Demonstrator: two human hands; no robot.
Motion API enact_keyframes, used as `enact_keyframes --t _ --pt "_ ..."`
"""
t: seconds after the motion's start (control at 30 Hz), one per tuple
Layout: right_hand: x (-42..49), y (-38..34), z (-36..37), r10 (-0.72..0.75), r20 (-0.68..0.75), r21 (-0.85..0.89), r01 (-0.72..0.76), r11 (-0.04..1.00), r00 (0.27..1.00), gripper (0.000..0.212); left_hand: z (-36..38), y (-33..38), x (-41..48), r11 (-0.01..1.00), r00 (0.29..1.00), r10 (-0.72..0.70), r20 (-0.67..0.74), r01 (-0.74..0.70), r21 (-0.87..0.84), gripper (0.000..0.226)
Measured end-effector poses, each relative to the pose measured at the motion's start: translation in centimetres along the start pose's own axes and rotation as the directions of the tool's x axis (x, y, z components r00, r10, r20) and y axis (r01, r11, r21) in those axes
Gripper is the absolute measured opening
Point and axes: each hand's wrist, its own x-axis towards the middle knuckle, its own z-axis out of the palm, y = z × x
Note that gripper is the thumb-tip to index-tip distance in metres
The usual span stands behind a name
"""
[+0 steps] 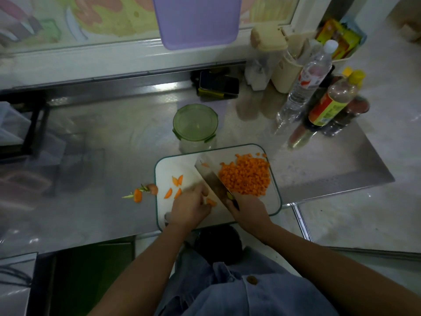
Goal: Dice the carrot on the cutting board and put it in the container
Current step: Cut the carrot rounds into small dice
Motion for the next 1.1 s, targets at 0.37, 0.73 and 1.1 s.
enact_keyframes --t 0.37,0.73,1.1 --pt "-0.6 0.8 0.5 -0.158 0.044 -0.105 0.162 0.981 0.986 0.021 3.0 1.9 -0.8 0.743 0.810 -0.586 0.011 0.543 -0.392 0.028" --pt "-0.4 0.5 0.5 -0.174 0.058 -0.103 0.179 0.978 0.983 0.022 2.9 2.7 -0.4 0.582 0.737 -0.668 0.107 0.607 -0.541 0.046" --pt "-0.3 0.4 0.6 -0.149 0.007 -0.085 0.149 0.985 0.989 0.023 3.0 2.8 -0.1 0.532 0.712 -0.689 0.133 0.622 -0.574 0.028"
